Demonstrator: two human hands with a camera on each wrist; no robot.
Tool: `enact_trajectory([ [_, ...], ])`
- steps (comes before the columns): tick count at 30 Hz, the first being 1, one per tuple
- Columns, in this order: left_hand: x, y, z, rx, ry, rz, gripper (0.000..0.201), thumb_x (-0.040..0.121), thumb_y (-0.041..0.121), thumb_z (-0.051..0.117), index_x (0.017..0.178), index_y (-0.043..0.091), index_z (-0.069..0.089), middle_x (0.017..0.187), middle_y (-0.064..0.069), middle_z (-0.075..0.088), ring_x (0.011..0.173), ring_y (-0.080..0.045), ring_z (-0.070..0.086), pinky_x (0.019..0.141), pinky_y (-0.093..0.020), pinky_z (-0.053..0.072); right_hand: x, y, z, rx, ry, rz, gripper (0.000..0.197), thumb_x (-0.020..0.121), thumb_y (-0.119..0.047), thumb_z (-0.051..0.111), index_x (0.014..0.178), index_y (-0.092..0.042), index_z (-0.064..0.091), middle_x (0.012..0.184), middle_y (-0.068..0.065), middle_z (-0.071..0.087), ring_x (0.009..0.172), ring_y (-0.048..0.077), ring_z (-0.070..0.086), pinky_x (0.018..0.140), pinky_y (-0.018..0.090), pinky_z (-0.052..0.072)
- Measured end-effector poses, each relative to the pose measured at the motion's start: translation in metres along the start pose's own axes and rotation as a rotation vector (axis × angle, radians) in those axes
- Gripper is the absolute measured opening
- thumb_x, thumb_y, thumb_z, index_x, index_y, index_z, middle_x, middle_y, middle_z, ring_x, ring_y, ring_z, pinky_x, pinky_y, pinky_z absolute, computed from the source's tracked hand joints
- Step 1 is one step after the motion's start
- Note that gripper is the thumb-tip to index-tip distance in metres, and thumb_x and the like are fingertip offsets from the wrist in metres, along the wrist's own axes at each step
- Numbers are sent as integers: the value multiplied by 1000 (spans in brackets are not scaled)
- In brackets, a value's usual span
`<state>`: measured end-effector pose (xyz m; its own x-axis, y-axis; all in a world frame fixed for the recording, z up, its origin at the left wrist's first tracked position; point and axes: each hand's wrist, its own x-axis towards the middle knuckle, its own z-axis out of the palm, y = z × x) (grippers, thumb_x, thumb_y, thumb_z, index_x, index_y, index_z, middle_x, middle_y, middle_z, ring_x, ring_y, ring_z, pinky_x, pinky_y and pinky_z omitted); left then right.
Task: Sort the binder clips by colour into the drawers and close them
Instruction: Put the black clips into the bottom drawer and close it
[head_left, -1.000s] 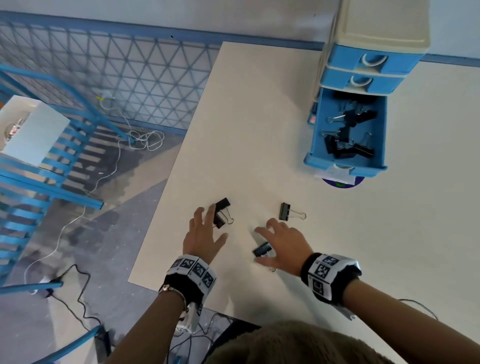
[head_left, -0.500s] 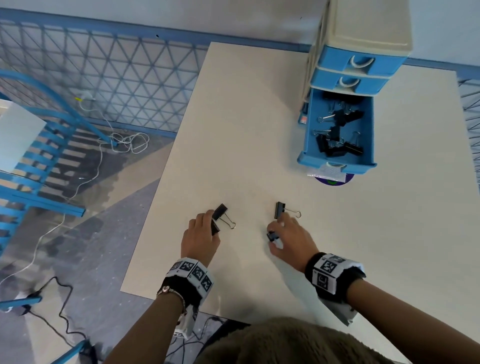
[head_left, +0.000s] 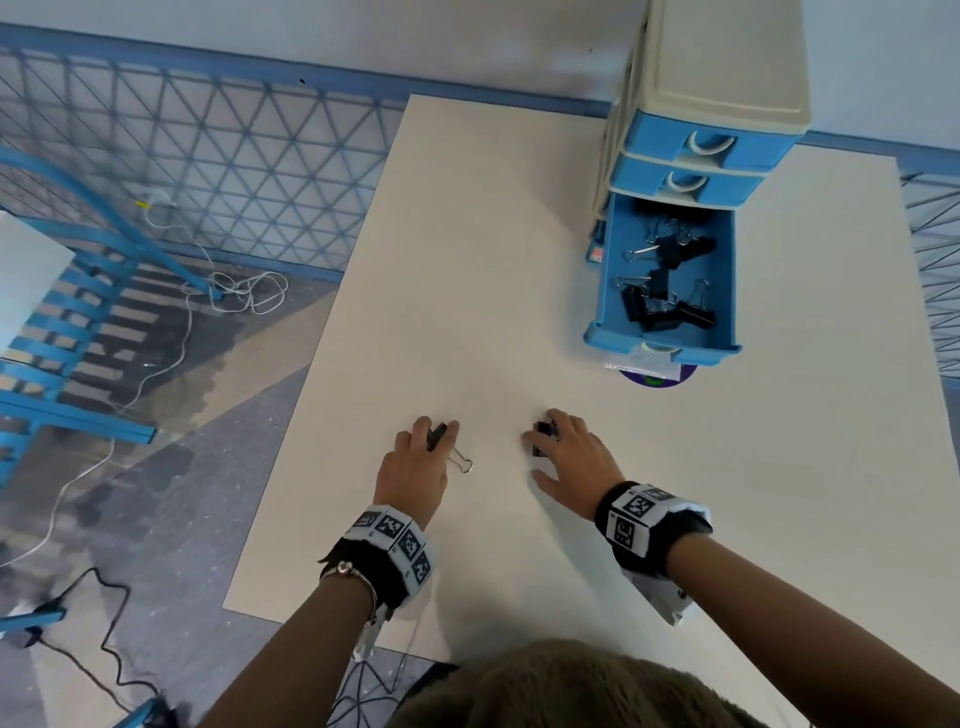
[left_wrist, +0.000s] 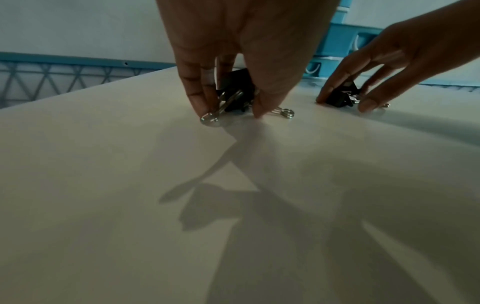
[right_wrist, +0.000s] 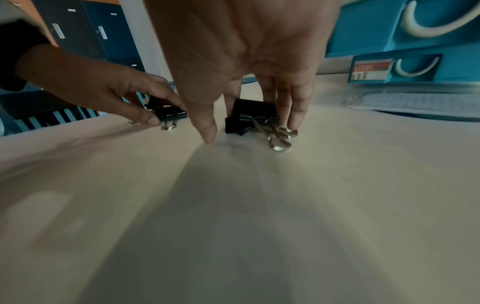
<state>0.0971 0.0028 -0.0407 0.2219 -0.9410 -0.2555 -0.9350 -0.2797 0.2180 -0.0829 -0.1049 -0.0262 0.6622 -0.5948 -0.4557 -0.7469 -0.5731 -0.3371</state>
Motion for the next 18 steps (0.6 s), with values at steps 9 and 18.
enact_trajectory([
  [9, -6, 13, 2, -111, -96, -19, 43, 69, 3, 74, 109, 11, 61, 92, -14, 58, 68, -28, 57, 39, -27, 45, -17, 26, 7, 123, 51, 13, 28, 92, -12, 46, 118, -17, 57, 130, 14, 46, 122, 32, 40, 87, 41, 47],
  [18, 31, 96, -47, -322, 3, 131, 36, 85, 8, 55, 121, 10, 51, 104, -16, 50, 76, -31, 56, 62, -37, 51, -56, 60, -51, 407, 363, 26, 28, 81, -13, 65, 109, -19, 67, 112, 14, 60, 103, 30, 56, 85, 28, 43],
])
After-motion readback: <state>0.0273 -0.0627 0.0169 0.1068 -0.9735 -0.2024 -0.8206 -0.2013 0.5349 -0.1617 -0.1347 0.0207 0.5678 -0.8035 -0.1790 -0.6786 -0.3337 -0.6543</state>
